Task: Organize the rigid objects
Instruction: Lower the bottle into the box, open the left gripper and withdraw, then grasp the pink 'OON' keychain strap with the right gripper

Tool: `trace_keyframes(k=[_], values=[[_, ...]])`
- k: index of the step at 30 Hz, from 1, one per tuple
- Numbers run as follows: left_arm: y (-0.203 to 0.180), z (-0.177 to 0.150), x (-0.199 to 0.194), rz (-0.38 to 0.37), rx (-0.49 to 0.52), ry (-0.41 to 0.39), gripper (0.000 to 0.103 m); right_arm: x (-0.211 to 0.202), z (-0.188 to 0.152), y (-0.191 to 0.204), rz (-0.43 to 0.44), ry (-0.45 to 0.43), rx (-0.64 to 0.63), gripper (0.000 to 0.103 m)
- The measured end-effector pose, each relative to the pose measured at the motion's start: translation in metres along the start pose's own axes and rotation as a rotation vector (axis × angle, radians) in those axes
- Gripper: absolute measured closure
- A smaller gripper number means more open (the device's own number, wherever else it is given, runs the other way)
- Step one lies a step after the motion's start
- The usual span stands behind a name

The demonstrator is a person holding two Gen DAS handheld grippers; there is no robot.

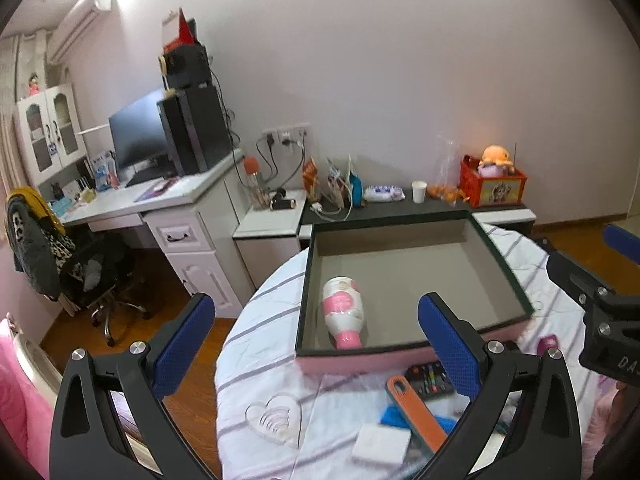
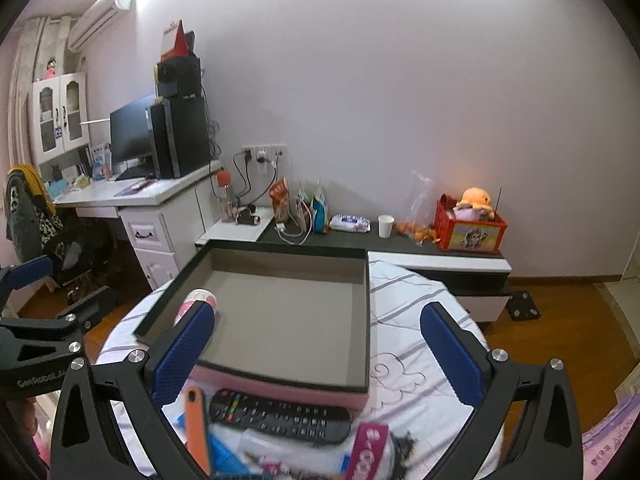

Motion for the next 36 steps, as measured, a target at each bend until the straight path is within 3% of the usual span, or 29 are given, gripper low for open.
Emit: trace_keyframes(k=[11, 19, 27, 36], values=[[0.013, -0.021, -0.1, -0.014, -0.031, -0.098, 0.0, -0.089, -0.009, 0.007, -0.023, -0.081, 0.016, 0.0], [0.016, -0.022, -0.139, -0.033, -0.045, -0.147, 0.0, -0.118, -0.016, 0.009, -0.035, -0.101, 0.017, 0.0], [0.01, -0.035, -0.138, -0.033, -0.035, -0.122, 0.0, -0.123, -0.035, -0.003, -0.059, -0.075, 0.038, 0.0], [-0.006, -0.053, -0.108, -0.038, 0.004, -0.058, 0.0, -0.085, -0.07, -0.018, -0.051, 0.033, 0.079, 0.0]])
Point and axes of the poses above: each gripper's, at about its wrist camera, not at the fingertips, and x roughly the way its jaws point, y to its left, z to its top, the point moved 10 cm from there along x, roughly the way its jaws point, and after that the axes turned 12 degrees about -x, right-handed, at the moved point
